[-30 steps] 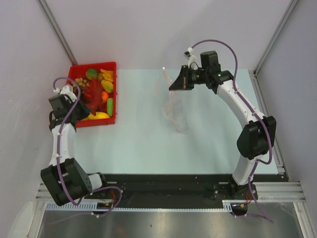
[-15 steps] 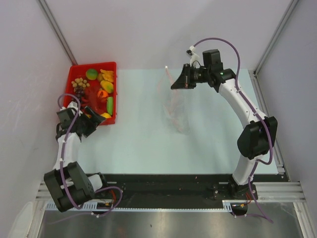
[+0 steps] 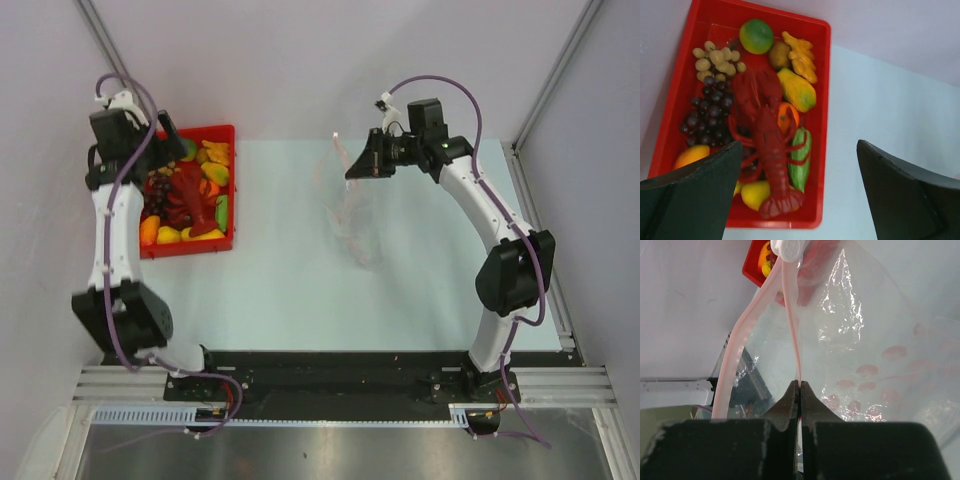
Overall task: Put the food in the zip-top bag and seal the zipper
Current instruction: Pick up the fake lobster from the bin.
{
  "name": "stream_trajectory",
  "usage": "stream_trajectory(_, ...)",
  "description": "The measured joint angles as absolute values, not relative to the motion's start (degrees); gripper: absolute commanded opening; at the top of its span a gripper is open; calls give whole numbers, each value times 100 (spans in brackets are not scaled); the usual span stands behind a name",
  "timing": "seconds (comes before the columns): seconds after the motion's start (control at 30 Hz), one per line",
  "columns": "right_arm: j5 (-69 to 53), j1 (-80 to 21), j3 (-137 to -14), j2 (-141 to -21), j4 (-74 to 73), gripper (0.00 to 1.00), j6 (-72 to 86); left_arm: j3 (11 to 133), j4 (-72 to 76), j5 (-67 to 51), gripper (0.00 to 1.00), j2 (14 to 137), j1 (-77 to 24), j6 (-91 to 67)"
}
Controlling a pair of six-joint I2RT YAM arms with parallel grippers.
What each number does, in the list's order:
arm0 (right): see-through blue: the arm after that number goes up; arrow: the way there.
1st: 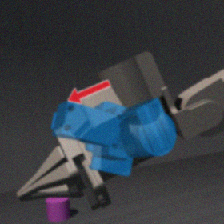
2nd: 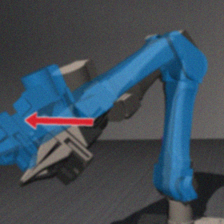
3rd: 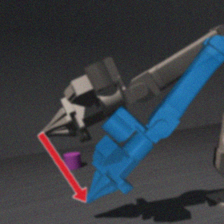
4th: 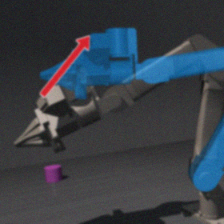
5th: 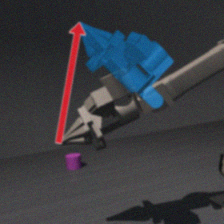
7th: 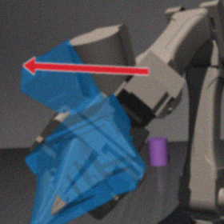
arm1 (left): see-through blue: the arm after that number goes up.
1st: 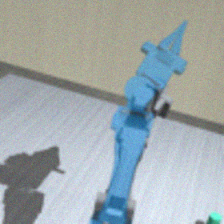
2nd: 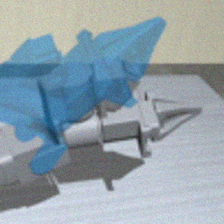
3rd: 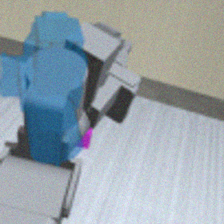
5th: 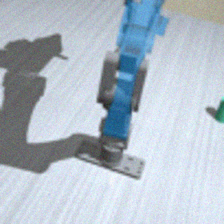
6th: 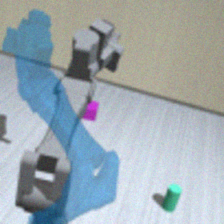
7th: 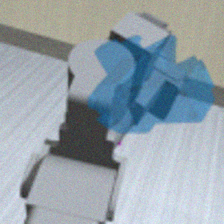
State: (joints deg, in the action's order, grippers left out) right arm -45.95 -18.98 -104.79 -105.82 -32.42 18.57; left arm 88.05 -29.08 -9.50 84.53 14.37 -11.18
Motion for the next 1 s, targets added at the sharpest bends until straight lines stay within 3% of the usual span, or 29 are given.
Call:
stream_trajectory(0.07, -4595, -1900, -10492, -10624, -3269, 0, 1833, 9717, -3109, -727, 100, 9356, 1400, -1039)
stream_trajectory(0.2, -4582, -1898, -10492, -10641, -3288, 0, 1791, 10414, -3833, -357, 100, 10659, 1385, -996)
stream_trajectory(0.47, -4543, -1900, -10506, -10652, -3295, 0, 1767, 11487, -5061, 49, 100, 12088, 1345, -991)
stream_trajectory(0.83, -4421, -1964, -10547, -10814, -3321, 0, 1664, 12357, -5365, 89, 97, 12967, 1334, -987)
stream_trajectory(1.0, -4392, -2016, -10547, -10825, -3323, 0, 1638, 12359, -5415, 69, 87, 13277, 1328, -985)
